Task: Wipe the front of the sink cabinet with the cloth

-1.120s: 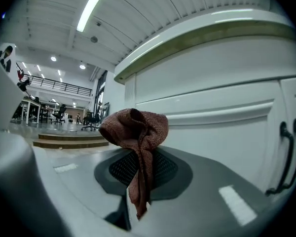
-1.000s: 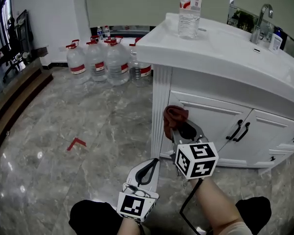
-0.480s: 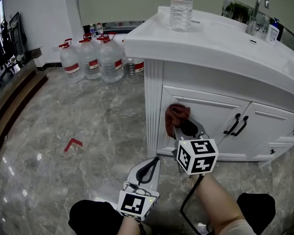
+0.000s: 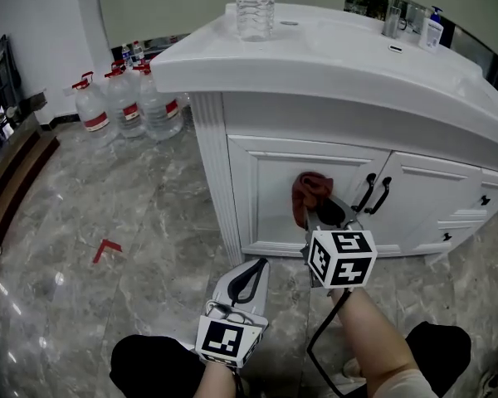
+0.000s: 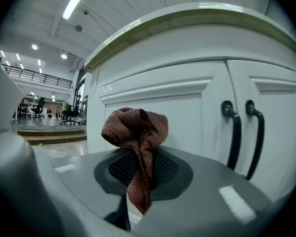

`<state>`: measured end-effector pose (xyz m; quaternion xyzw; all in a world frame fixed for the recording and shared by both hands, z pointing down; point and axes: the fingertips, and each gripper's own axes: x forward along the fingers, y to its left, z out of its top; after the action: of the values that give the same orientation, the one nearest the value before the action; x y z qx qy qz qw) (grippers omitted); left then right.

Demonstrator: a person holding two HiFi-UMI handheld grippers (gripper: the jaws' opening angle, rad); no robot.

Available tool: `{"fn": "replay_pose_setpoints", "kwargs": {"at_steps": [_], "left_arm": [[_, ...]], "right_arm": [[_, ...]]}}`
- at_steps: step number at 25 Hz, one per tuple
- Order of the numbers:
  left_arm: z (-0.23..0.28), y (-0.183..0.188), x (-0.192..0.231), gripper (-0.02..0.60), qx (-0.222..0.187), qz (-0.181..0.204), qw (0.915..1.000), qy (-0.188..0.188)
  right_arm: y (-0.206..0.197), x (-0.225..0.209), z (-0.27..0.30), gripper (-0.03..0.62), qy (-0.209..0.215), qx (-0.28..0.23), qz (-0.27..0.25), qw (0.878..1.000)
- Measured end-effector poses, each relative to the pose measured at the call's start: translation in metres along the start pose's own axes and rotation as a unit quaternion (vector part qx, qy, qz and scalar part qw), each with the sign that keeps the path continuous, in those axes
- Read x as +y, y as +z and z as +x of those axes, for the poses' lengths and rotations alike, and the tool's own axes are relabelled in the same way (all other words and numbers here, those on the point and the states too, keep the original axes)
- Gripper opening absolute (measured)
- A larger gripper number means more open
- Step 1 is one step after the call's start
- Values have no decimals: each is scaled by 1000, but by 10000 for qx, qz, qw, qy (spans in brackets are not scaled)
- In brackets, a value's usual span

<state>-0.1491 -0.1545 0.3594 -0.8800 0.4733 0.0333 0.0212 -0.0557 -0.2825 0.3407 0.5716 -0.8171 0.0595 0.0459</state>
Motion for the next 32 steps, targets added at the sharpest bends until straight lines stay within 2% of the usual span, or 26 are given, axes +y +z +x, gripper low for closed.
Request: {"fn": "replay_pose_setpoints", "kwargs": {"at_steps": [8,12,15,18,22,25,28,32], "left_arm": [[13,4,-16,0,-79,-237,9996,-154],[18,-4,-24,0,-7,-242,9995,-193],[19,-9,-28,0,18,-180,9995,-252],[13,-11,-22,0,53,-91,9997,-206],[-3,-14,1,0,123,-53,9999,44],[-21,-15,27,0,127,-77,9990,431],[-40,-9,57,0,-45,-139,9957,912],[-57,-10,80,0,-34,-143,9932,1153]], "right_arm": [[-11,-57,-27,87,-707,118,46,9974],[-8,-69,-38,86,-802,99,-88,9967],[-10,-67,-42,87,-778,68,15,9969],[-14,-47,-38,87,-536,19,19,9986],[-28,5,-15,87,57,99,77,9999],[-41,48,4,86,482,230,139,9985],[-55,85,22,86,787,368,211,9960],[-71,115,44,86,987,515,206,9936]]}}
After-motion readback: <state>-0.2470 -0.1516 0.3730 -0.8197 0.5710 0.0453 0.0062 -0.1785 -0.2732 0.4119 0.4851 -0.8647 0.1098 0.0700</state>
